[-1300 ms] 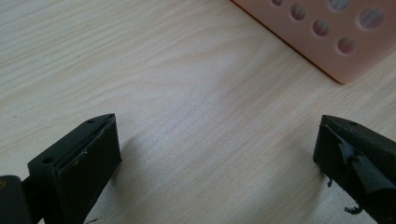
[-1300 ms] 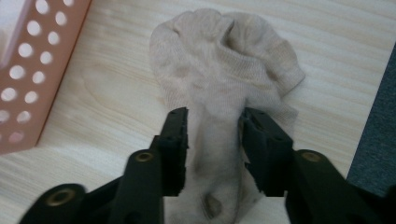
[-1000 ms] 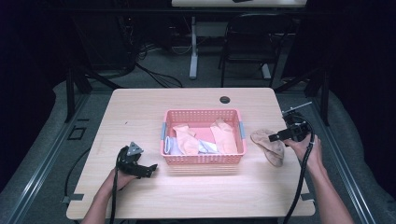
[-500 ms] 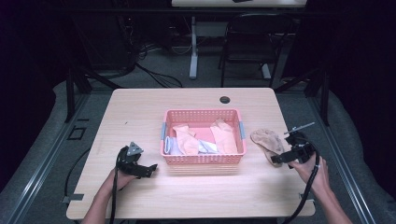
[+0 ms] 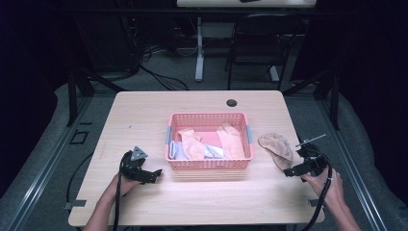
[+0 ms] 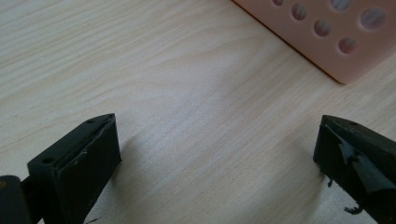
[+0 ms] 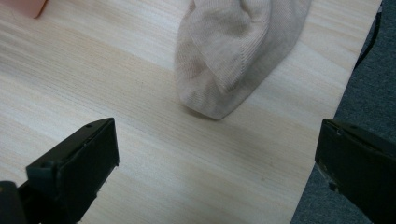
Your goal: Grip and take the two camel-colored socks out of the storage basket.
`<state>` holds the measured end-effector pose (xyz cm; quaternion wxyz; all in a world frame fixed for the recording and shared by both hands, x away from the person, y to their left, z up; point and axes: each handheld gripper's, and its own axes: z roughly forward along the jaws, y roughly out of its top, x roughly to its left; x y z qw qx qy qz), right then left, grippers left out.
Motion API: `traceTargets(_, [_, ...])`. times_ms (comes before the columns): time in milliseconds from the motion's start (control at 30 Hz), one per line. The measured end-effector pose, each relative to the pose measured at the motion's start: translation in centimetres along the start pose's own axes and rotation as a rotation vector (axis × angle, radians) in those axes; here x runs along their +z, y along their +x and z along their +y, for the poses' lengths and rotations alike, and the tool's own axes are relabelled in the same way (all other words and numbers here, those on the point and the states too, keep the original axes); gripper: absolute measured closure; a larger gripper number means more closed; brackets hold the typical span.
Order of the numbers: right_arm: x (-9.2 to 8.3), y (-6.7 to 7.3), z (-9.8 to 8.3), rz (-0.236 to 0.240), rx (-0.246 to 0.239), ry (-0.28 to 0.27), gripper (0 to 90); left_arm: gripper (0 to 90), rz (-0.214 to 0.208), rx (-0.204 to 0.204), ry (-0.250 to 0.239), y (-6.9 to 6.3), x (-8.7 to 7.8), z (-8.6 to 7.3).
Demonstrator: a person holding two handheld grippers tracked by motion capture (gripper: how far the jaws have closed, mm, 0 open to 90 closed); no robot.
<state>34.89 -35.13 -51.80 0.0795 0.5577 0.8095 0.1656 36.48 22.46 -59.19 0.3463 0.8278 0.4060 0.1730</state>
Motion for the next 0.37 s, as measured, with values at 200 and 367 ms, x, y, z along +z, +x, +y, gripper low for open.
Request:
traceTargets(200, [-0.25, -0.48, 0.1, -0.013, 0.002, -0.01, 0.0, 0.4, -0.002, 0.002, 0.001, 0.01, 0.01, 0.02])
traceTargets(367, [-0.53, -0.91, 0.05, -0.009, 0.018, -0.026, 0.0, 0.4, -0.002, 0.004, 0.002, 0.02, 0.01, 0.03])
